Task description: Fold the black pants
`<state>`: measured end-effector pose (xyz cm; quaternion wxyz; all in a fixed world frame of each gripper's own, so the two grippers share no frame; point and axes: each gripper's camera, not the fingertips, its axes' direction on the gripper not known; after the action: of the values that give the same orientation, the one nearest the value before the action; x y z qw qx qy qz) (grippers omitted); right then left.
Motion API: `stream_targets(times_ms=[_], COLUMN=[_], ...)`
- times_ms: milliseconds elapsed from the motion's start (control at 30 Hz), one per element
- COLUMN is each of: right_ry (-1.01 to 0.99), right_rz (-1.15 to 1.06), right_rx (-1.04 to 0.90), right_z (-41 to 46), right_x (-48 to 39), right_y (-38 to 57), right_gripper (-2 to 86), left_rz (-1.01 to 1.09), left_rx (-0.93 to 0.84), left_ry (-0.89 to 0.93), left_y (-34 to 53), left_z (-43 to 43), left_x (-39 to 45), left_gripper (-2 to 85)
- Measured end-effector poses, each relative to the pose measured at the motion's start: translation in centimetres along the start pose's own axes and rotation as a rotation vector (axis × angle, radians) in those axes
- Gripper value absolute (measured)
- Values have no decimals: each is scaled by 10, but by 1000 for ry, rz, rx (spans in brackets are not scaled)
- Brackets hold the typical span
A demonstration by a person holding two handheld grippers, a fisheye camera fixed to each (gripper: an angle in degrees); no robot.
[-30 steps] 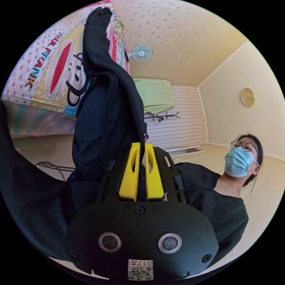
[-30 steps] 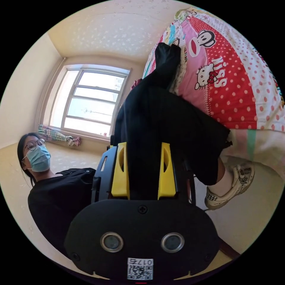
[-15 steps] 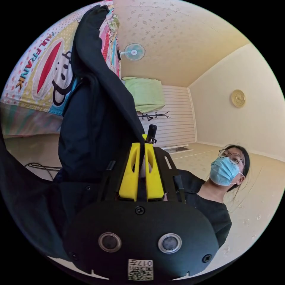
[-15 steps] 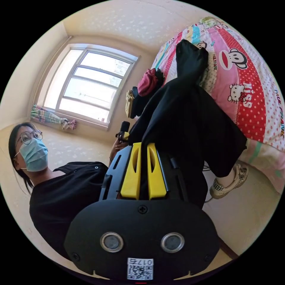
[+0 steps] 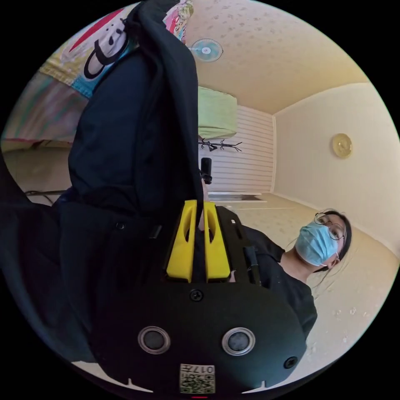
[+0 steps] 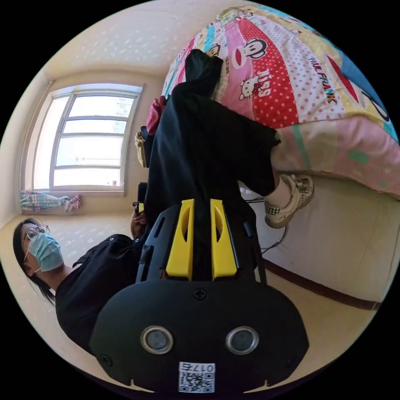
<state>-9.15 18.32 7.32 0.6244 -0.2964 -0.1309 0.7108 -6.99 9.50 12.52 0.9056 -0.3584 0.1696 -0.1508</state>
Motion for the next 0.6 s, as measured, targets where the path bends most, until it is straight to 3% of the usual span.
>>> stream_targets(times_ms=[100, 233, 467, 600], right_ry=[11, 134, 33, 72], right_rz=[-105, -164, -160, -135], right_rx=[65, 12, -101, -36], right_z=[8, 52, 95, 100], right_x=[-30, -53, -55, -54], right_y=[-2, -24, -37, -35], right_gripper=[83, 110, 61, 104], left_rz=[35, 24, 25, 30], left_rx=[-4, 19, 41, 40], left_ry=[-151, -62, -23, -39], left_y=[-1, -5, 1, 4], left_z=[-8, -14, -6, -3], left_x=[14, 5, 2, 5], left_gripper=[47, 50, 41, 39])
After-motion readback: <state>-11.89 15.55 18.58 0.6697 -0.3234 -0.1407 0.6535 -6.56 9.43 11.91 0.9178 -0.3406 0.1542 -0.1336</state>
